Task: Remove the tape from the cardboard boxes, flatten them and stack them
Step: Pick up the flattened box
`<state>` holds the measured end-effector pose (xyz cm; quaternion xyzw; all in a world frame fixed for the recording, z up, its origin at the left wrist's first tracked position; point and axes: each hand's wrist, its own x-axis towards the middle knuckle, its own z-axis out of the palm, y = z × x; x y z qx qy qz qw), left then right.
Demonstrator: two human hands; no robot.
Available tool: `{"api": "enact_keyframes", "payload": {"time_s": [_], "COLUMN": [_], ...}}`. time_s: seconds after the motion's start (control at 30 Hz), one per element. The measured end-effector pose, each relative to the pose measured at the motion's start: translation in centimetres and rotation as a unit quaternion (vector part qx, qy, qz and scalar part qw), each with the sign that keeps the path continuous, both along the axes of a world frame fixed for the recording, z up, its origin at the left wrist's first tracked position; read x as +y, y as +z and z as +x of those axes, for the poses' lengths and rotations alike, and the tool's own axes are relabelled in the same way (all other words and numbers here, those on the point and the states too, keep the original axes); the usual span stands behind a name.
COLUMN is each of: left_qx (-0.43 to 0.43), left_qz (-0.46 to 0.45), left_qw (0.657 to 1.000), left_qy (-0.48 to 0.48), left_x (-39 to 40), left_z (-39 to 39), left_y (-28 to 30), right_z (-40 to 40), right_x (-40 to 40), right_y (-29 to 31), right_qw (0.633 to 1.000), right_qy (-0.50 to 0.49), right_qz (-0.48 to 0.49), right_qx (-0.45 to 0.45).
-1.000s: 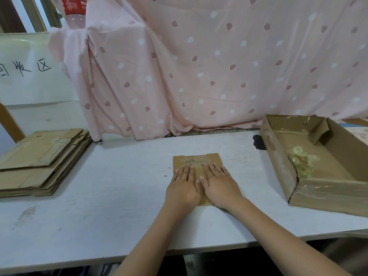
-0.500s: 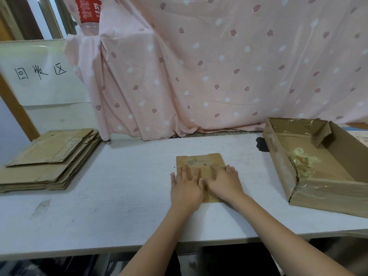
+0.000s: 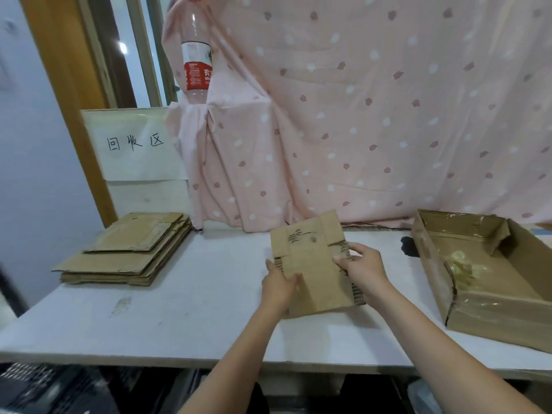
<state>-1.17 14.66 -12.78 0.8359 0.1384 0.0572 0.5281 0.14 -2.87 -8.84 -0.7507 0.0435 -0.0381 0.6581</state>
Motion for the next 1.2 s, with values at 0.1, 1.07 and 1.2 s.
{"api": "enact_keyframes", "payload": {"time_s": [0.1,1.07,1.2], "left_qx": [-0.08,0.021,0.056], "left_qz": [-0.083,0.206,0.272], "left_qw": [0.993,0.955,0.945], "left_qy": [0.025,0.213,0.171], "left_x": [3.6,48.4,49.7], "left_z": [-1.6,9.3,11.9], "left_y": [2.5,6.4,4.8], "right_z": [0.0,13.9,15.0], "right_x": [2.9,50.2,51.5], "right_y": [0.5,0.9,-0.8], "right_qw": [0.999,0.918,0.889], "right_qy": [-0.003,0.104,0.078], "right_qz": [0.0,-0.378,-0.443], "right_qx": [-0.038,-0.058,-0.087]}}
